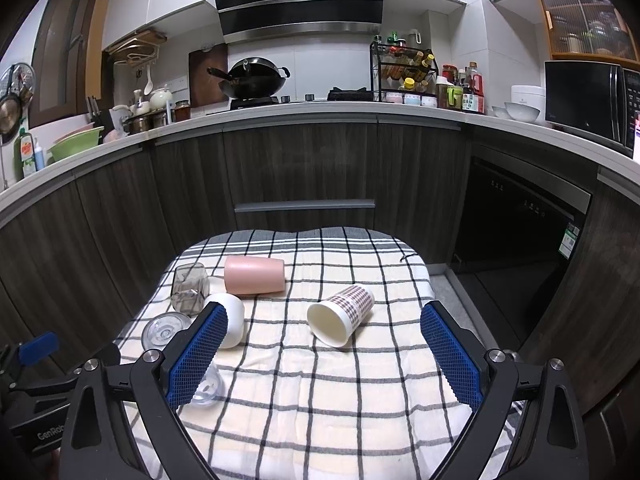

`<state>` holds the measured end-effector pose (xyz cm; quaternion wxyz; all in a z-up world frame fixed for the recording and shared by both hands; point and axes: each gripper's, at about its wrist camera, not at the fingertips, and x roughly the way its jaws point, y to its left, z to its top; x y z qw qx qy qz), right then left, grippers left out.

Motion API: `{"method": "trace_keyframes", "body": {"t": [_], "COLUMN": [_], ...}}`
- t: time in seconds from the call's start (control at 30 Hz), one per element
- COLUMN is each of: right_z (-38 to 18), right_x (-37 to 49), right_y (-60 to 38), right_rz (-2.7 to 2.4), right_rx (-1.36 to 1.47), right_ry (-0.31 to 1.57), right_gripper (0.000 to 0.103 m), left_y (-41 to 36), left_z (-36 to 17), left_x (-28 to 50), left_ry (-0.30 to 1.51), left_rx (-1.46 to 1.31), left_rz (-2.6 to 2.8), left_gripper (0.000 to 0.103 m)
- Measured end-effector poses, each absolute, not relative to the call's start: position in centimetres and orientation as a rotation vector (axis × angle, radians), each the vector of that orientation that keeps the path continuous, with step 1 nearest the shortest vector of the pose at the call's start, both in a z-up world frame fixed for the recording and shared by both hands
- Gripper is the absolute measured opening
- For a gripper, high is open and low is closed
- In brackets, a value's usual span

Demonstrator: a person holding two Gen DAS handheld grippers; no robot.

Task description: Flip cup upside down

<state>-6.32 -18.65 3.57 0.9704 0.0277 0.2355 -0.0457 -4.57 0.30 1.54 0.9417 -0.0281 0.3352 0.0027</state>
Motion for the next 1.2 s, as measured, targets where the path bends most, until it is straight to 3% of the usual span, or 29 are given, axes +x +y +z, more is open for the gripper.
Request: {"method": "trace_keyframes", "body": {"t": [1.2], "right_z": [3.54], "right_x": [-6.35], "right_y": [-18.86], "right_rz": [-0.091], "right_rx": [0.059], "right_ry": [0.481], "right_gripper": [0.097], "left_y": [0.11], "left_z": [1.46], "left_x": [-4.65], "left_ry": [0.688], "left_rx": [-0.051], "left_rz": [0.001], "left_gripper": [0.103]}}
